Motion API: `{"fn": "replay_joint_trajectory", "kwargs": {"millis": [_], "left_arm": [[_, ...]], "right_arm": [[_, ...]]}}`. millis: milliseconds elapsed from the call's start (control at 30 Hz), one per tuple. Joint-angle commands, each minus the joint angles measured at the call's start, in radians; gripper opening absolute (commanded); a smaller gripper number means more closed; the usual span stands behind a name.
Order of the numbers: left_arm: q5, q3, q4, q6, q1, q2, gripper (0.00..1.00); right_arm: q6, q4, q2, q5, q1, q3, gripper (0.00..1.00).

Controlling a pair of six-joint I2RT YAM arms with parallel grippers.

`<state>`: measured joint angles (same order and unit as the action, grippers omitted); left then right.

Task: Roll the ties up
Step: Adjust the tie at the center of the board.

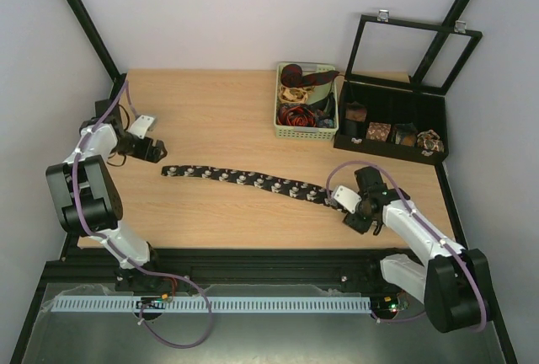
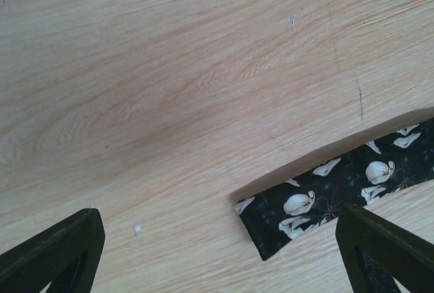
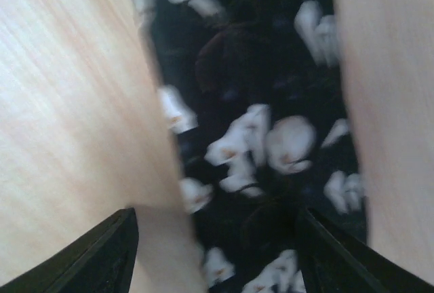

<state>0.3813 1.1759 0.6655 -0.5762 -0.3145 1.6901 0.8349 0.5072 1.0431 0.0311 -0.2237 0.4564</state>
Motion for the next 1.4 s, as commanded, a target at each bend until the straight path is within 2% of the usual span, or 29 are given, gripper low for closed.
{"fn": "replay_joint_trajectory", "kwargs": {"millis": [0, 100, 133, 167, 267, 333, 500, 600, 733, 867, 1133, 1367], "left_arm": [[0.018, -0.032, -0.061, -0.036, 0.009, -0.028, 0.96], [0.005, -0.028, -0.07, -0.034, 0.01, -0.021, 0.96], [0.005, -0.025, -0.068, -0.038, 0.01, -0.016, 0.96], [0.005, -0.023, -0.067, -0.047, 0.011, -0.014, 0.96], [0.018, -0.028, -0.065, -0.097, 0.013, -0.019, 0.96], [0.042, -0.029, -0.036, -0.171, 0.017, -0.02, 0.96], [0.091, -0.05, 0.141, -0.545, 0.031, -0.027, 0.95], [0.059, -0.119, 0.155, -0.7, 0.043, -0.068, 0.92], [-0.019, -0.274, 0.038, -0.829, 0.07, -0.151, 0.85], [-0.054, -0.355, -0.085, -0.851, 0.107, -0.185, 0.74], [-0.057, -0.336, -0.237, -0.812, 0.167, -0.125, 0.59], [-0.119, -0.291, -0.25, -0.85, 0.172, -0.003, 0.38]], "right_arm": [[0.023, -0.178, 0.024, 0.141, -0.009, -0.026, 0.53], [0.036, -0.196, 0.041, 0.138, -0.01, 0.001, 0.17], [0.028, -0.176, 0.047, 0.129, -0.01, 0.035, 0.07], [0.022, -0.143, 0.052, 0.115, -0.01, 0.074, 0.02], [-0.008, -0.02, 0.073, 0.074, -0.007, 0.206, 0.01], [-0.015, 0.144, 0.108, -0.006, -0.002, 0.306, 0.01], [0.02, 0.467, 0.267, -0.122, 0.024, 0.477, 0.01], [0.037, 0.583, 0.38, -0.182, 0.086, 0.558, 0.01], [0.037, 0.589, 0.463, -0.168, 0.152, 0.642, 0.01], [0.053, 0.586, 0.497, -0.16, 0.173, 0.687, 0.01], [0.07, 0.576, 0.511, -0.138, 0.173, 0.702, 0.01], [0.08, 0.554, 0.493, -0.121, 0.177, 0.689, 0.01]]}}
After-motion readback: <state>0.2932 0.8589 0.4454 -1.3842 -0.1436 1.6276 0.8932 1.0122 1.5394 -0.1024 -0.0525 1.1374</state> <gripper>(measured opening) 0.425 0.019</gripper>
